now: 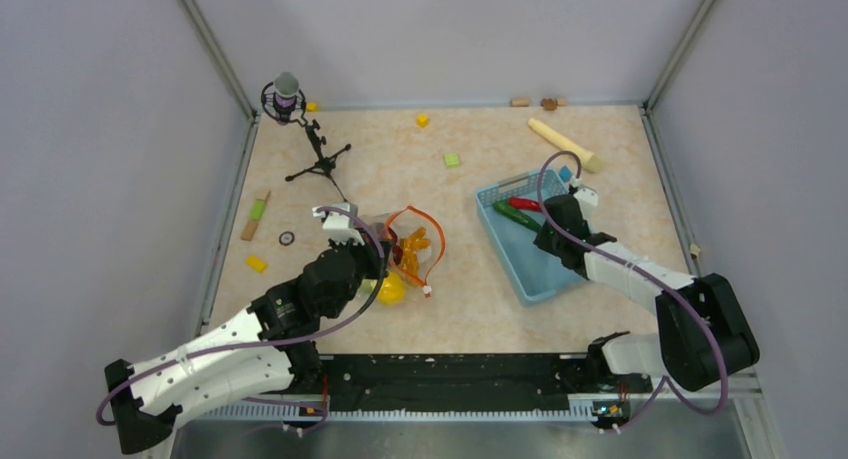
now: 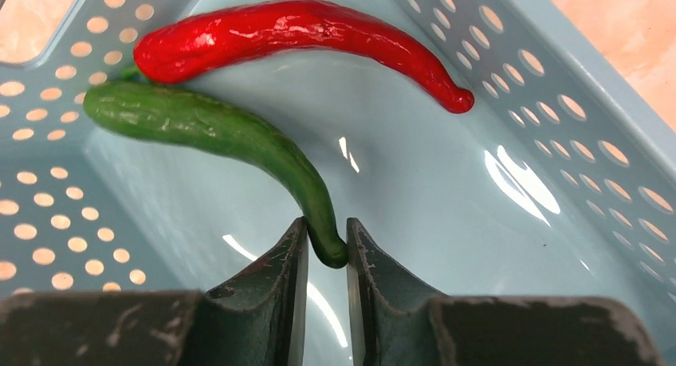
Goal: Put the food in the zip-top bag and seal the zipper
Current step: Pick up the fake vegetable from the bin.
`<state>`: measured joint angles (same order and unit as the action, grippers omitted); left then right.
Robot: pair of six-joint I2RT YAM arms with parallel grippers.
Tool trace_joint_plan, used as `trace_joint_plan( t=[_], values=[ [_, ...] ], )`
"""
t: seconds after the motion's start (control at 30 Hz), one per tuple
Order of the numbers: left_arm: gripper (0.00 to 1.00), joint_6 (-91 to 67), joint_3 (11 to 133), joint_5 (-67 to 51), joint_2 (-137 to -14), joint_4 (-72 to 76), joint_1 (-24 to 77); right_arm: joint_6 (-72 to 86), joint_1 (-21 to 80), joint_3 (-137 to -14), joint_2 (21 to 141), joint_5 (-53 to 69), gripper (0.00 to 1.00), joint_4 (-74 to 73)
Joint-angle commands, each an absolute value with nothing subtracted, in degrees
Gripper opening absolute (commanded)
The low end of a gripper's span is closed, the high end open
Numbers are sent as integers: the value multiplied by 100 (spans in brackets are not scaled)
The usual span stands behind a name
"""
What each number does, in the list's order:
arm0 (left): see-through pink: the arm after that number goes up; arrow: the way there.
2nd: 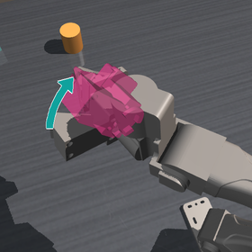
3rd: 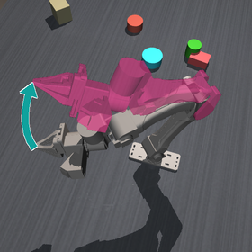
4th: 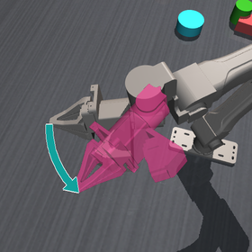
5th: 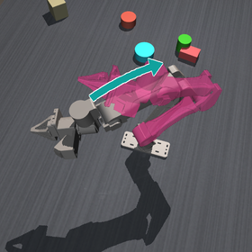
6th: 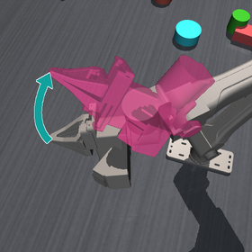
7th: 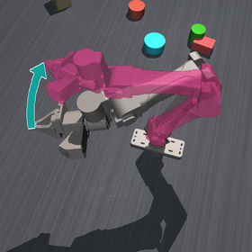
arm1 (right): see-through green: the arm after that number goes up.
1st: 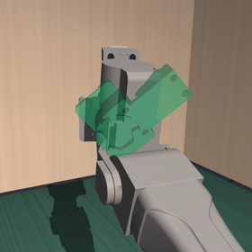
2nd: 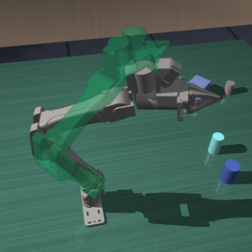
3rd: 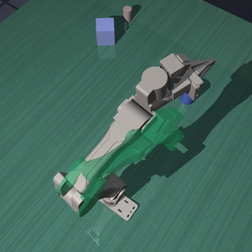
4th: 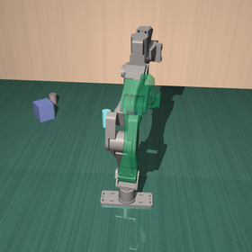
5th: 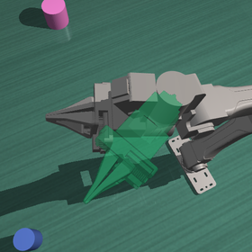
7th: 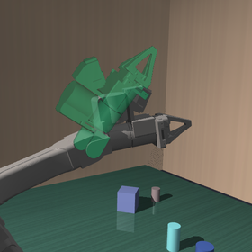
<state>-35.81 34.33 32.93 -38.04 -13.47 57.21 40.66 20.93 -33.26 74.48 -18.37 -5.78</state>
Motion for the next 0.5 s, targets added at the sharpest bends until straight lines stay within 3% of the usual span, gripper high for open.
trace_joint_plan(
  t=[0.0, 0.23, 0.47],
  values=[
    [0, -3519, 3457, 3406, -3819, -1125, 5748, 4034, 2046, -3280, 7254, -1921, 18, -622],
    [0, -3533, 3456, 3362, -3793, -1132, 5746, 3975, 2042, -3202, 6852, -1816, 3, -697],
    [0, -3524, 3454, 3393, -3787, -1123, 5748, 3658, 2044, -3392, 6194, -1965, 0, -1452]
  ],
)
